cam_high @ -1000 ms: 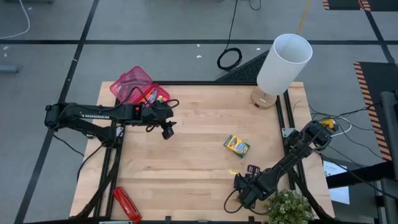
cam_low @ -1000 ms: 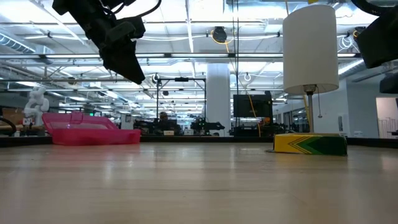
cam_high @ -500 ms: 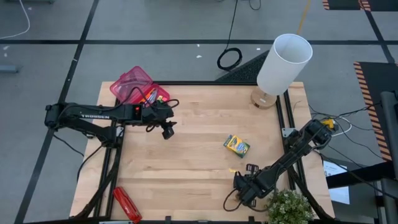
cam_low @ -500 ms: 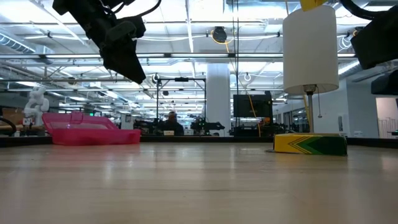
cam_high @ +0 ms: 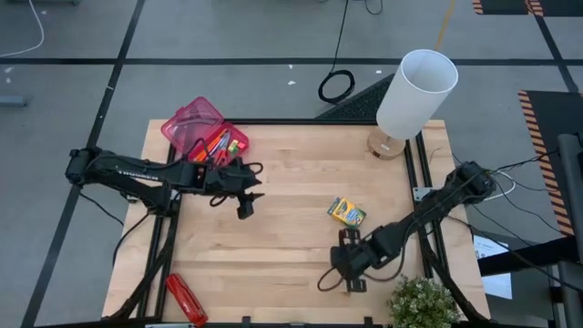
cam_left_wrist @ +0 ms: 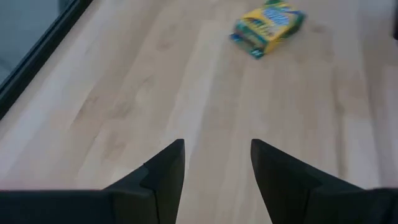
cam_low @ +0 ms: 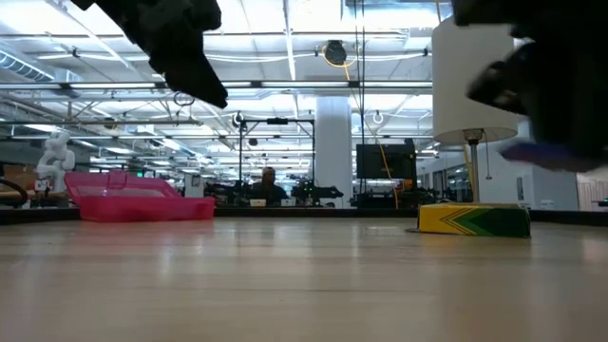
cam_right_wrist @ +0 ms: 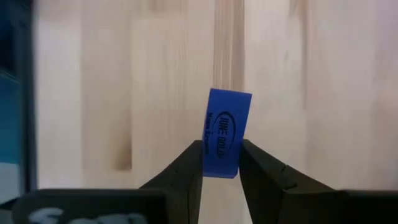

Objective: Pack school essentials
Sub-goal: Put the blue eraser into the pink supply box

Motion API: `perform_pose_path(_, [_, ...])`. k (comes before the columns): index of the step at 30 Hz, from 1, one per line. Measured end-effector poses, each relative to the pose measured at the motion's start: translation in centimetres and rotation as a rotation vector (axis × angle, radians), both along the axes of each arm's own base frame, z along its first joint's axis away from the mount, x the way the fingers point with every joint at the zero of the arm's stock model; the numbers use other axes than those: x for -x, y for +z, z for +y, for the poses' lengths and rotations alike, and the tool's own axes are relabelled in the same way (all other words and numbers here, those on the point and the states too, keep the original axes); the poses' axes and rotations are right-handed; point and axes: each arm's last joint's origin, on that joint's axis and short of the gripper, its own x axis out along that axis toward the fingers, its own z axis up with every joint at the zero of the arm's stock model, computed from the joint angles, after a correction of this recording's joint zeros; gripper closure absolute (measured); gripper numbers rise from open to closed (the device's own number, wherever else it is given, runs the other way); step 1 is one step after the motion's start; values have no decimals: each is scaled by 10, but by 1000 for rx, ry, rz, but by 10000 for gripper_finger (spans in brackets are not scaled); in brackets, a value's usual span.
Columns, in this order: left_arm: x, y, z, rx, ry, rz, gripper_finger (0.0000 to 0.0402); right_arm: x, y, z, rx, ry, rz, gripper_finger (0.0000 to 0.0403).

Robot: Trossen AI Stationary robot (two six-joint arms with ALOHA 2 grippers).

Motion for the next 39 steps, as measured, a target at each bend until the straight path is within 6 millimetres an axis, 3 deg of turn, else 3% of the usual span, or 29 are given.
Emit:
perform_pose_path(10, [-2, 10, -39, -224, -121, -103, 215, -18, 47, -50, 22, 110, -256, 317])
perform_pose_path(15, [-4, 19, -57, -256, -171, -211, 213, -24, 70, -76, 58, 136, -401, 317])
perform_pose_path(21, [-8, 26, -79, -294, -271, -328, 179, -32, 86, -101, 112, 151, -541, 316])
perform_pose_path(28, [-23, 19, -97, -425, -385, -380, 143, -40, 87, -120, 77, 140, -604, 316])
perform_pose_path(39, [-47, -9, -107, -663, -531, -325, 164, -38, 61, -123, -78, 181, -667, 316])
